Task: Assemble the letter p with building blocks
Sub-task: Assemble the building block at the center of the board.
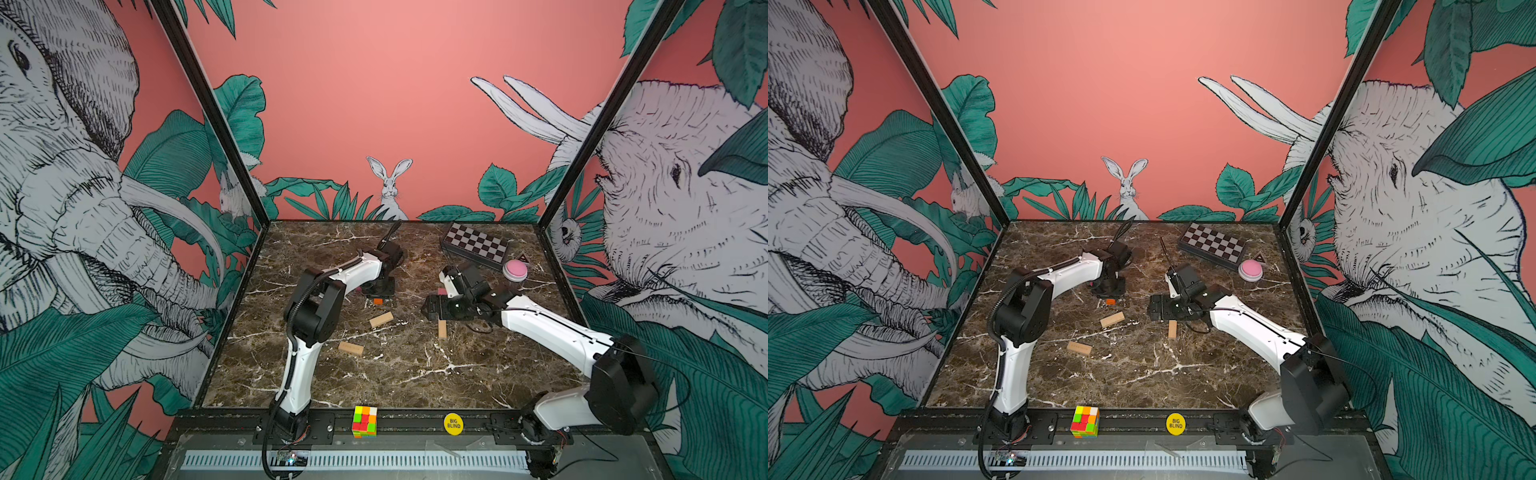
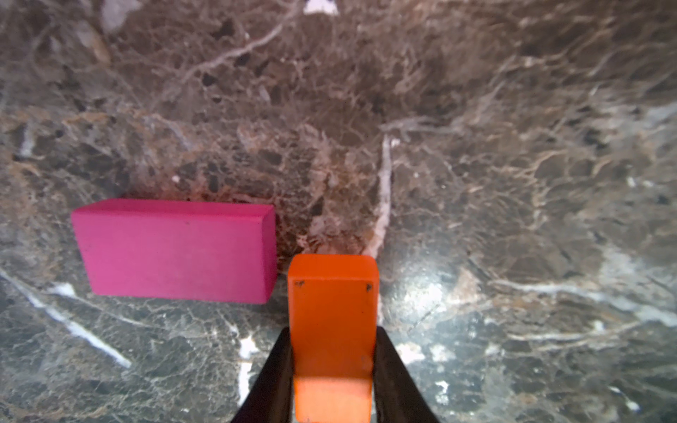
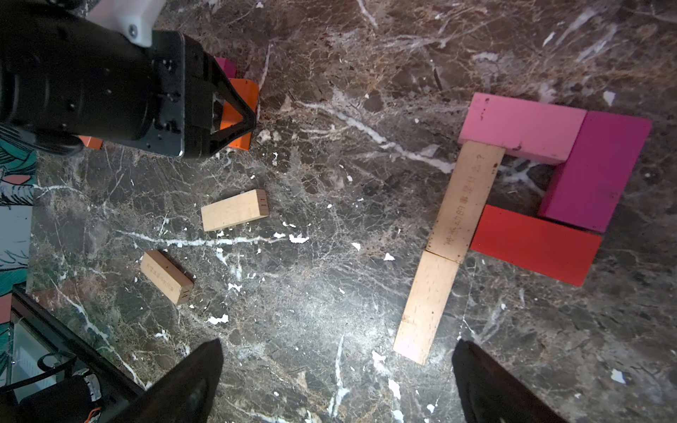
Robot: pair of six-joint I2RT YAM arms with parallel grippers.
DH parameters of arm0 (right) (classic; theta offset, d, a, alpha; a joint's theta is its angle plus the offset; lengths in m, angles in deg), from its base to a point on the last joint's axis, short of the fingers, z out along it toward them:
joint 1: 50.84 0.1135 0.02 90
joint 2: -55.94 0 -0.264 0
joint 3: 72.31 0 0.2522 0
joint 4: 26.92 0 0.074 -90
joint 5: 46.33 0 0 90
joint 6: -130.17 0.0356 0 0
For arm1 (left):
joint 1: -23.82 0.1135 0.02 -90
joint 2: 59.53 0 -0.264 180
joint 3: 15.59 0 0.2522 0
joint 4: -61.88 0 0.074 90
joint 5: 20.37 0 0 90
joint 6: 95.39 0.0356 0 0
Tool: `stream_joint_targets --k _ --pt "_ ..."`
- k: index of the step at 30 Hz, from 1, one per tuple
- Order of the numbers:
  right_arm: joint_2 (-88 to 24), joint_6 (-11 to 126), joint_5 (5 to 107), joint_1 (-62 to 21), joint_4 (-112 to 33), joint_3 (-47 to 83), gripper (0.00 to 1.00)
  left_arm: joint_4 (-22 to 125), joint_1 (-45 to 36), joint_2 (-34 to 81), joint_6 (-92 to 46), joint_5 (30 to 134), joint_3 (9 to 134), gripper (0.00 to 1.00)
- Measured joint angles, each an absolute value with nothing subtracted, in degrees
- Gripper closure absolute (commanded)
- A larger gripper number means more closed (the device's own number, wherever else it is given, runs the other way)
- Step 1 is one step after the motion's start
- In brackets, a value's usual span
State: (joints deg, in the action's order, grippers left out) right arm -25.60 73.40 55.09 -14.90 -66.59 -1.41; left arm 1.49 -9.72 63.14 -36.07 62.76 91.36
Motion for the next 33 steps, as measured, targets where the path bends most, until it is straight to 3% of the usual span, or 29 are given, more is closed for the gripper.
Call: stream_joint_targets --k 8,13,19,33 --pt "-25.64 73.45 55.22 -14.90 -65.98 -1.41 0.02 1.25 -9.72 63.14 -36.59 63.02 91.34 0.57" --pt "-25.66 73.62 55.33 -14.90 -65.17 -1.41 0.02 1.25 -9.72 63.14 -37.14 63.13 91.03 0.53" --pt "-25.77 73.67 55.50 -14.90 -64.97 -1.43 0.02 1.75 -9.72 62.24 -37.38 63.19 89.52 0.54" --pt "-26.16 74.13 56.33 -14.90 -64.45 -1.43 0.02 2.19 -9.83 61.09 -37.79 63.65 87.69 0.65"
